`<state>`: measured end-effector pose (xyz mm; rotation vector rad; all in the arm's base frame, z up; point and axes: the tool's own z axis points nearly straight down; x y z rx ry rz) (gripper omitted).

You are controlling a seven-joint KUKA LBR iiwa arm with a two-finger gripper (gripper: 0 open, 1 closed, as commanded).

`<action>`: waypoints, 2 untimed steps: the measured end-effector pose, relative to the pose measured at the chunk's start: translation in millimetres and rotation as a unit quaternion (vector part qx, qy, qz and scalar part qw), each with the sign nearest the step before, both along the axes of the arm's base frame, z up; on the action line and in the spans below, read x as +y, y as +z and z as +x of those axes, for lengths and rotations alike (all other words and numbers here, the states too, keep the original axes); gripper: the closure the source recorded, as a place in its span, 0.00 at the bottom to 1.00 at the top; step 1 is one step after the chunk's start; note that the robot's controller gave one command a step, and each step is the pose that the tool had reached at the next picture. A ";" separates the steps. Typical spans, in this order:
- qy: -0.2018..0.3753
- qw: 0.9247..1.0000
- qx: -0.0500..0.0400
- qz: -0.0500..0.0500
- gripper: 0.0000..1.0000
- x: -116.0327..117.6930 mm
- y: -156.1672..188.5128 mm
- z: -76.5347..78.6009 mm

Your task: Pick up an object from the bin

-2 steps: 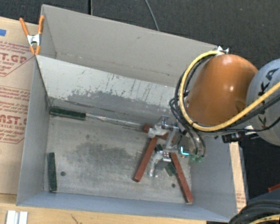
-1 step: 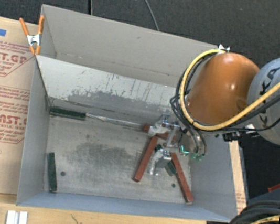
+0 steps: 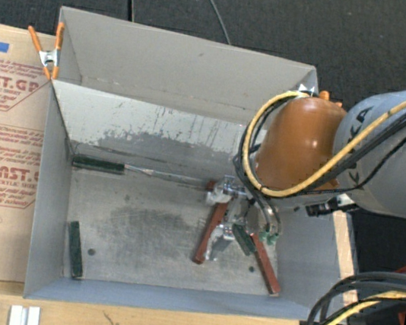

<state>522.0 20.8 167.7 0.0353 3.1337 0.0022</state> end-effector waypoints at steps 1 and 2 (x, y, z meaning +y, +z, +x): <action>0.053 0.999 0.010 0.001 1.00 -16.6 -84.6 14.3; 0.053 0.999 0.009 0.001 1.00 -16.6 -84.5 14.7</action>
Offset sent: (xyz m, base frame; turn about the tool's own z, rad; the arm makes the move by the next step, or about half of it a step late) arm 0.0000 0.0000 0.0000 0.0000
